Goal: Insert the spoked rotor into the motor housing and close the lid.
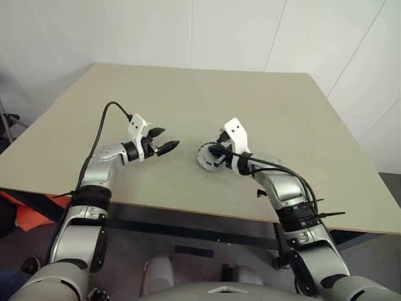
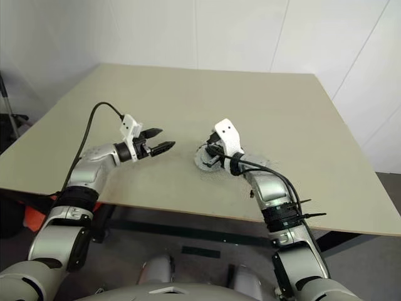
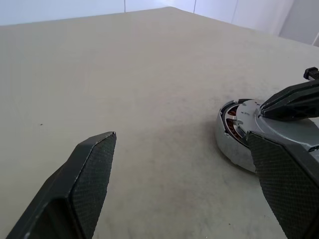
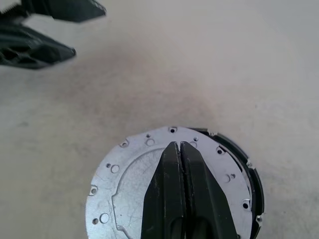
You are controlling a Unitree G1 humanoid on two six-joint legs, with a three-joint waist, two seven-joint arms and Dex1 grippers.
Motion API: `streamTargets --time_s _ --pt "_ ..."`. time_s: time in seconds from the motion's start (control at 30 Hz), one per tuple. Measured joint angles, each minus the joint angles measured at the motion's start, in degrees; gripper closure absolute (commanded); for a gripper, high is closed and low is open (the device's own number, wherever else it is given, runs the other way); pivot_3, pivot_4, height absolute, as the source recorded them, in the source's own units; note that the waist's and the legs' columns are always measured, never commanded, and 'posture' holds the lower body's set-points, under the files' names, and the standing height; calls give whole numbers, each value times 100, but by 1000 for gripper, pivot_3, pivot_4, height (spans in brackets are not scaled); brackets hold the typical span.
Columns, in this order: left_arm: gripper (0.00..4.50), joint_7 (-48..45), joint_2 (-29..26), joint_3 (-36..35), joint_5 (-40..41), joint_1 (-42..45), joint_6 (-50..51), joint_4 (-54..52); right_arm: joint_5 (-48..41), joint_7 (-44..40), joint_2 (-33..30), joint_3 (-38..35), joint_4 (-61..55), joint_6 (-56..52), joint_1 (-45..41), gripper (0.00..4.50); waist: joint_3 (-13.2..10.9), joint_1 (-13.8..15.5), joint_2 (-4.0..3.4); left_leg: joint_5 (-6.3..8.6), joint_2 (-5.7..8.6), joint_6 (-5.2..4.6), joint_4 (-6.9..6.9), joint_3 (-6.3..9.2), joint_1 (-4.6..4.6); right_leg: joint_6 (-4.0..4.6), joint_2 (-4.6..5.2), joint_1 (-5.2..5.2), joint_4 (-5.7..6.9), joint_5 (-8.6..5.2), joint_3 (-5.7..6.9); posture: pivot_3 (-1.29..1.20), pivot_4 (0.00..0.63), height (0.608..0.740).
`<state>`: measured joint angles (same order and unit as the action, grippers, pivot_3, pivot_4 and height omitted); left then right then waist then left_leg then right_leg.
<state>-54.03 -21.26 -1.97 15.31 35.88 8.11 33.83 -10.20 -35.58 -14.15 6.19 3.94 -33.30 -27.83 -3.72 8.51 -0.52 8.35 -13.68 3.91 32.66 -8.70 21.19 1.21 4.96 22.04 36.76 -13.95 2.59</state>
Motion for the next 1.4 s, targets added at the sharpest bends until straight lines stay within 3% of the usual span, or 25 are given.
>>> streamTargets --time_s 0.03,0.13,0.47,1.03,1.1,1.2,1.4 --pt "71 -3 22 1 -5 11 -18 13 -75 -63 -42 -52 -117 -12 -4 4480 0 1 0 -1 0 1 -2 0 2 0 -1 3 -1 0 1 0 0 740" --pt "71 -11 69 5 -19 54 -42 83 -113 -240 -270 -43 -287 111 7 3562 0 2 0 -3 0 6 -7 -1 6 -1 -1 5 -8 -1 2 0 0 740" --pt "71 -55 88 7 -41 182 -87 208 0 -413 -398 272 -292 400 231 7 0 0 0 -1 0 2 -12 -2 6 -1 0 8 -11 -1 2 0 0 740" --pt "71 -68 68 7 -62 182 -88 216 473 -196 -367 581 401 857 200 7 -1 0 0 -1 1 1 -12 -2 12 -1 0 12 -11 -1 3 0 0 740" --pt "71 -67 56 6 -62 182 -88 216 474 -193 -363 580 417 897 200 387 -1 0 0 -1 1 1 -12 -2 12 -1 0 12 -11 -2 3 0 0 740" --pt "71 -67 44 6 -63 182 -88 215 475 -181 -341 581 433 919 200 1297 -1 3 0 0 1 0 -12 -2 12 -1 0 11 -11 -2 3 0 0 740" --pt "71 -66 31 6 -64 182 -88 215 474 -124 -333 579 442 946 201 1355 -1 4 1 0 2 -1 -12 -2 12 -1 1 12 -11 -2 3 0 0 740"
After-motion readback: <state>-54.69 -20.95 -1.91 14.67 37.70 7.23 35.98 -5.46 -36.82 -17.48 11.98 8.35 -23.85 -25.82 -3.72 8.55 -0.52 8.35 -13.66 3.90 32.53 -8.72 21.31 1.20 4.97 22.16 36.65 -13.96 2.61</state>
